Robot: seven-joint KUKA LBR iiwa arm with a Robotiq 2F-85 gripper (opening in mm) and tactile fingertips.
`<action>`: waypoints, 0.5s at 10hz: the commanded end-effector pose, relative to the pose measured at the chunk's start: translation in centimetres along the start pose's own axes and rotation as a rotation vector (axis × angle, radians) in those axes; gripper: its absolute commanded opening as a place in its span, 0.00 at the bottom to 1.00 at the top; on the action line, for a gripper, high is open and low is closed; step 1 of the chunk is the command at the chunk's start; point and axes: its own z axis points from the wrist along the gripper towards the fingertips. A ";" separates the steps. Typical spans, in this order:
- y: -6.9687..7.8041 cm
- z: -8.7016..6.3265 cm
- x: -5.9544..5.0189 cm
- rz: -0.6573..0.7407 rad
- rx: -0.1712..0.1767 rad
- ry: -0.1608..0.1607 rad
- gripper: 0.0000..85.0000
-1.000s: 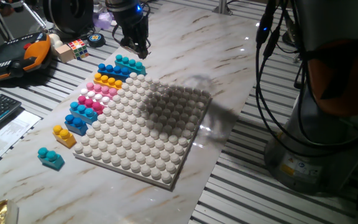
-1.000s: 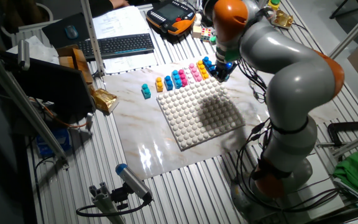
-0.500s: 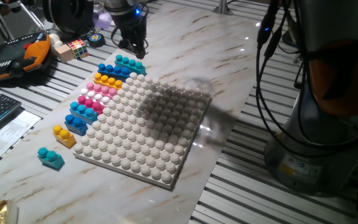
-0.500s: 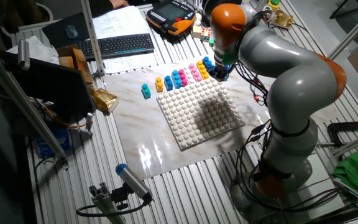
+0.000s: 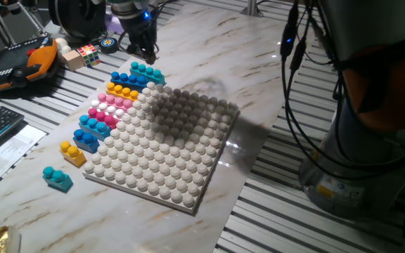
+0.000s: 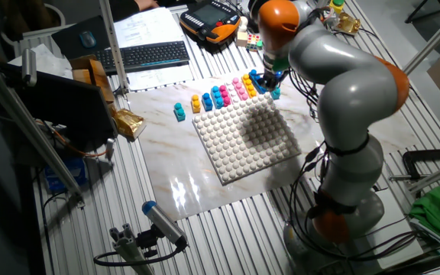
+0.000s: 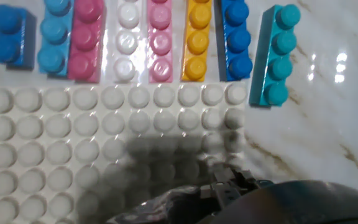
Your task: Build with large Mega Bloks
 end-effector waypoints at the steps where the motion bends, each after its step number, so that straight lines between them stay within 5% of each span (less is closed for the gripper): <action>1: -0.5 0.1 -2.3 0.001 0.003 -0.001 0.01; 5: -0.5 0.1 -2.3 0.011 -0.020 0.034 0.01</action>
